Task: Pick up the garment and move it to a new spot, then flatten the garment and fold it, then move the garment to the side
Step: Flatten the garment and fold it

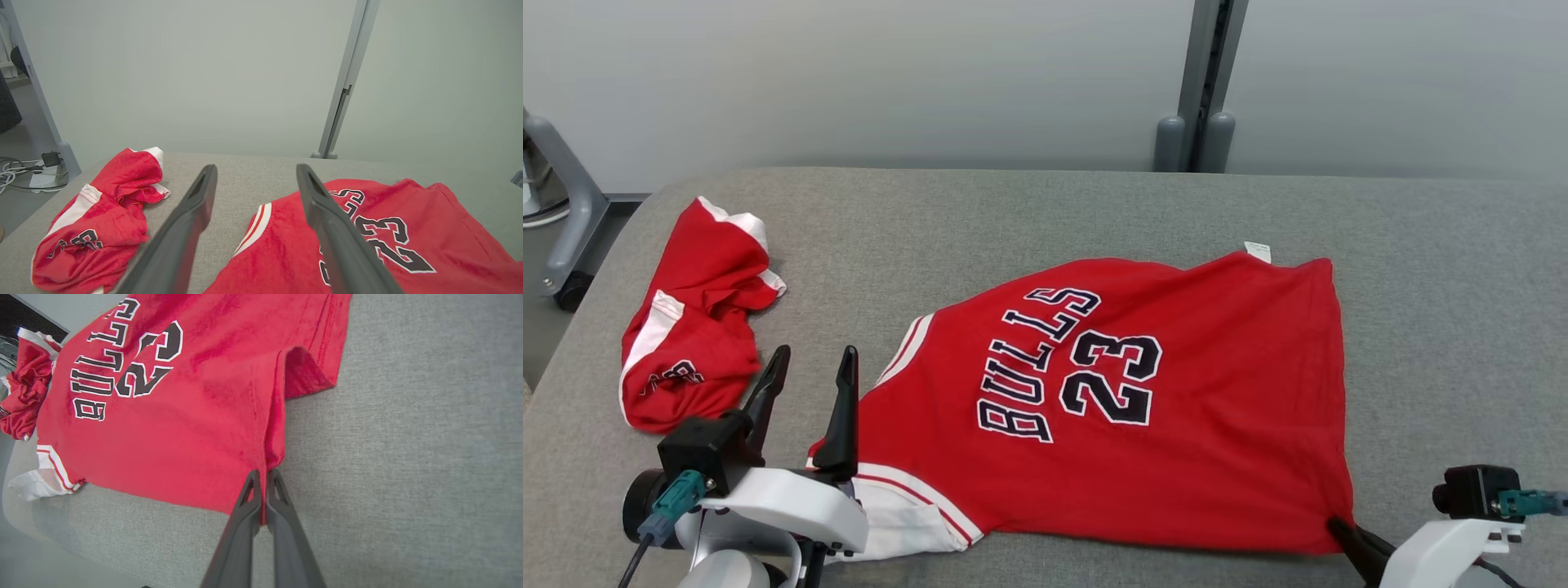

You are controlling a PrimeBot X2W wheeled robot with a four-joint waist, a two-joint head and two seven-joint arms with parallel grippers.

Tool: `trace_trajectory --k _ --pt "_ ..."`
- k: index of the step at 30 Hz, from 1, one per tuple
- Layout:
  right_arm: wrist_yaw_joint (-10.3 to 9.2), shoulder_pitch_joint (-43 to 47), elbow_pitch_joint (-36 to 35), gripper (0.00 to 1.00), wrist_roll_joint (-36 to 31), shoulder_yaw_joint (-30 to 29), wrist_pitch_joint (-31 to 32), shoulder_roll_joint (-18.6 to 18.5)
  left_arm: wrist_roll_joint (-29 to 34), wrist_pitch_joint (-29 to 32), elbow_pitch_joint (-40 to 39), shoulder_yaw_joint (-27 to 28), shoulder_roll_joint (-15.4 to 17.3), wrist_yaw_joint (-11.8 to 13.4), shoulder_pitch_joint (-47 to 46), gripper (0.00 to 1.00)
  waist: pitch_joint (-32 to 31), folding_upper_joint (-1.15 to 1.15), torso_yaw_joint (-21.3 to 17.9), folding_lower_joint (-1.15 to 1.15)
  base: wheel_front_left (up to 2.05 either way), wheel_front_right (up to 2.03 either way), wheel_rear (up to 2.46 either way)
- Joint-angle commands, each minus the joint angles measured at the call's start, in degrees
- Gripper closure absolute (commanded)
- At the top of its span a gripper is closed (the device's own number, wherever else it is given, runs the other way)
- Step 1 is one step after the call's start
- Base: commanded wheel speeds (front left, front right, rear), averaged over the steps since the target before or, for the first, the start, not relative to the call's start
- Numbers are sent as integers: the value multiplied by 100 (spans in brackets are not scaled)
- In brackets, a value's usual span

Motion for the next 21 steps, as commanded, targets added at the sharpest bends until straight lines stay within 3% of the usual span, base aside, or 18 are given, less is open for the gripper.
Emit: trace_trajectory --k 1,2,3,4,5,6,7,14,21 --pt "11 150 -157 100 44 -112 206 21 -14 -14 -6 13 40 20 68 0 -13 0 -60 0 0 0 0" --pt "11 211 -219 100 24 -156 303 42 -18 -8 -10 8 46 20 73 0 -13 0 -73 0 0 0 0" --pt "11 265 -263 79 -4 -196 385 71 -20 -4 -15 5 50 23 75 0 -10 0 -84 0 0 0 0" --pt "11 265 -263 79 -4 -196 385 71 -20 -4 -15 5 50 23 75 0 -10 0 -84 0 0 0 0" --pt "11 318 -275 67 -24 -237 479 114 -24 1 -21 7 56 22 72 0 -3 0 -94 0 0 0 0" --pt "11 368 -280 40 -50 -278 558 157 -26 1 -24 8 58 29 68 0 0 0 -104 0 0 0 0" --pt "11 408 -285 0 -95 -333 620 190 -27 1 -30 12 60 36 66 0 1 0 -114 0 0 0 0" --pt "11 528 -403 0 -206 -571 599 376 -61 -7 -27 52 117 53 83 0 15 0 -156 0 0 0 0" --pt "11 358 -959 0 -368 -936 -223 389 -22 -84 -104 110 151 63 112 0 -58 0 -231 0 0 0 0"
